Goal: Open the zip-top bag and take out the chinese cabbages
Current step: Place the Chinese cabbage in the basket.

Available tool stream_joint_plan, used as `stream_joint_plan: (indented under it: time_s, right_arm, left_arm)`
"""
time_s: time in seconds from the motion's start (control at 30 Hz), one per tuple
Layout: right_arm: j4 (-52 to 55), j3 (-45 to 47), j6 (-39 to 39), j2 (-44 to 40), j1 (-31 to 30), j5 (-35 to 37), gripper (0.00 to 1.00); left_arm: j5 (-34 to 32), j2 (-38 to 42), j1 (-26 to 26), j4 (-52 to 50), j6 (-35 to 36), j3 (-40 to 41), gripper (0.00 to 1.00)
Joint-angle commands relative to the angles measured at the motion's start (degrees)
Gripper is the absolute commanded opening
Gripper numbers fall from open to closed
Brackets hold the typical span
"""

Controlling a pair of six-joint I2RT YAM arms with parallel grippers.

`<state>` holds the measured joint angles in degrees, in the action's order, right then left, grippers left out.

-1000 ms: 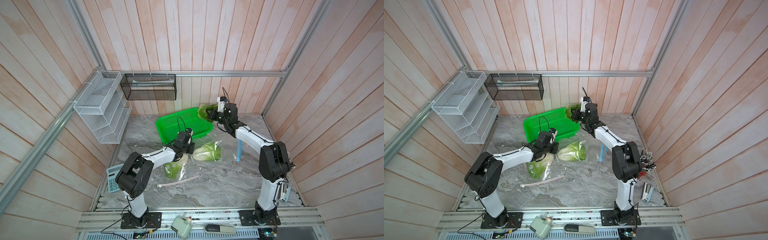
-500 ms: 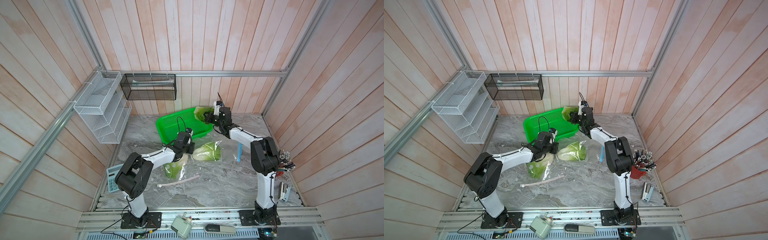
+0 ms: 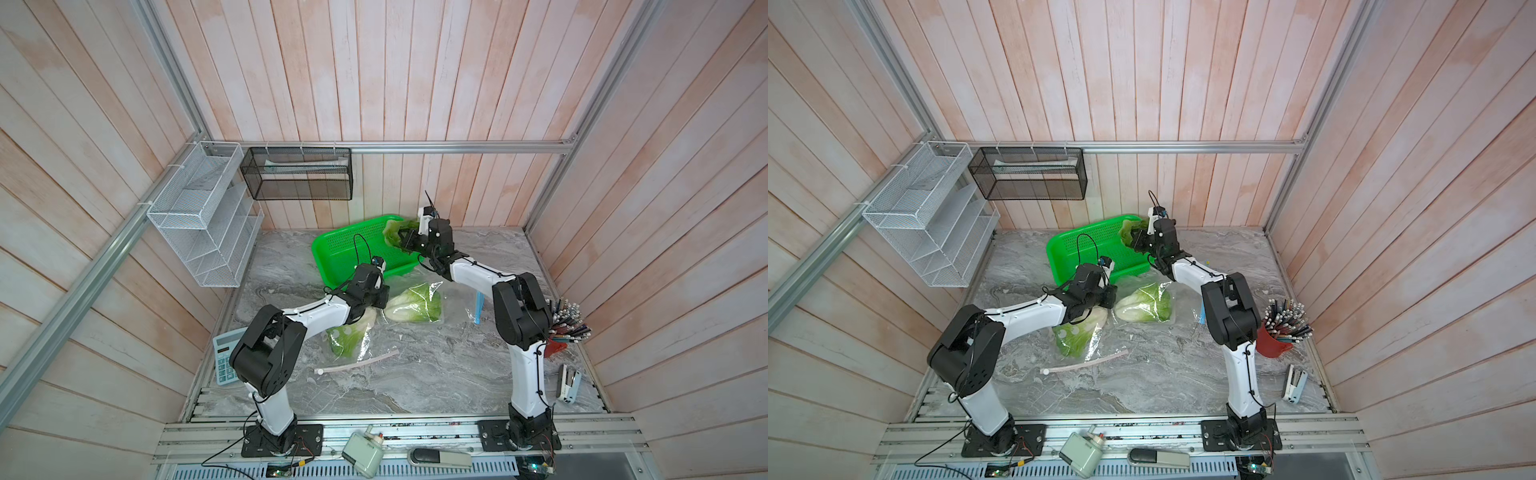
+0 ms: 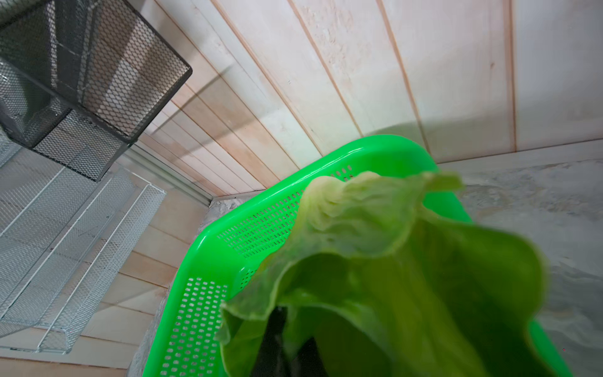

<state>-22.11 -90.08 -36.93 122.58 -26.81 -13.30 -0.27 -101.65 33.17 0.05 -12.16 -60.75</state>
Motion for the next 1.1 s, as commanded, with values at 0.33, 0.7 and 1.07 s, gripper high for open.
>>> stream_joint_plan:
  time_s: [0.33,0.7,1.07]
  right_arm:
    - [-1.1,-0.6,-4.1,2.2,-2.3,6.7,0.00]
    - [-1.4,-0.2,-6.2,3.6,-2.1,7.7,0.00]
    - [-4.3,6.5,-9.5,-1.3,-1.3,8.2,0.24]
  left_arm:
    - [0.0,1.3,0.2,1.6,0.5,1.4,0.00]
    - [-0.1,1.8,0.1,1.6,0.3,1.9,0.00]
    - [-0.2,2.1,0.1,1.7,-0.2,2.0,0.00]
